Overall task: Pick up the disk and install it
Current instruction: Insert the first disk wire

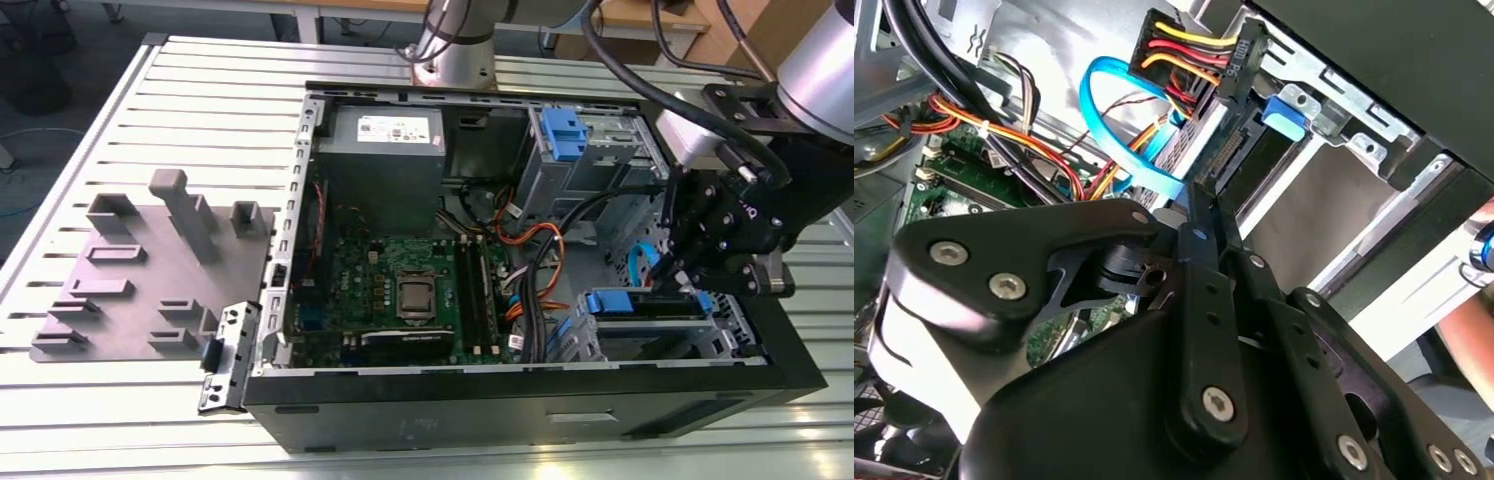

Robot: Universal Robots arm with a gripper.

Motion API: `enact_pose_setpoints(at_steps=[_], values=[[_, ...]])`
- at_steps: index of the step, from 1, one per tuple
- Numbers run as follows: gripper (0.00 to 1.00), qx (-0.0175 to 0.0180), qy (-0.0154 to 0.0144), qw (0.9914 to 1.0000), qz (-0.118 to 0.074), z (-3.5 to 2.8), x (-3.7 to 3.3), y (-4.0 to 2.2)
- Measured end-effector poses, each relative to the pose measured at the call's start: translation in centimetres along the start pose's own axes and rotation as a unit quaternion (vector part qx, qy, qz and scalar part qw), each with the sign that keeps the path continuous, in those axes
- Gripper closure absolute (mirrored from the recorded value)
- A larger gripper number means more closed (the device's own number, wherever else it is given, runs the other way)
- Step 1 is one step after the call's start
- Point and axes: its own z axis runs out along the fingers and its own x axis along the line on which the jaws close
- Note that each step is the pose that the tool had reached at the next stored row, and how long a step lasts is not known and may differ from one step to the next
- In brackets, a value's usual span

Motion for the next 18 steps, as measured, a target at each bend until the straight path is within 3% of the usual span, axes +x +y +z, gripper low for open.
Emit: enact_pose_setpoints(at_steps=[2,3,6,8,9,14,18], values=[[0.84,0.0001,-0.0035,0.99999,0.0,0.03,0.24,0.01],[0.84,0.0001,-0.007,0.99998,0.0,0.04,0.32,0.01],[0.84,0.0005,-0.0245,0.9997,-0.001,0.08,0.53,0.02],[0.84,0.0005,-0.0263,0.99965,-0.001,0.08,0.77,0.02],[0.84,0.0005,-0.027,0.99964,-0.001,0.13,1.29,0.03],[0.84,0.0006,-0.033,0.99946,-0.001,0.45,1.34,0.02],[0.84,0.0007,-0.0344,0.99941,-0.001,0.46,1.39,0.02]])
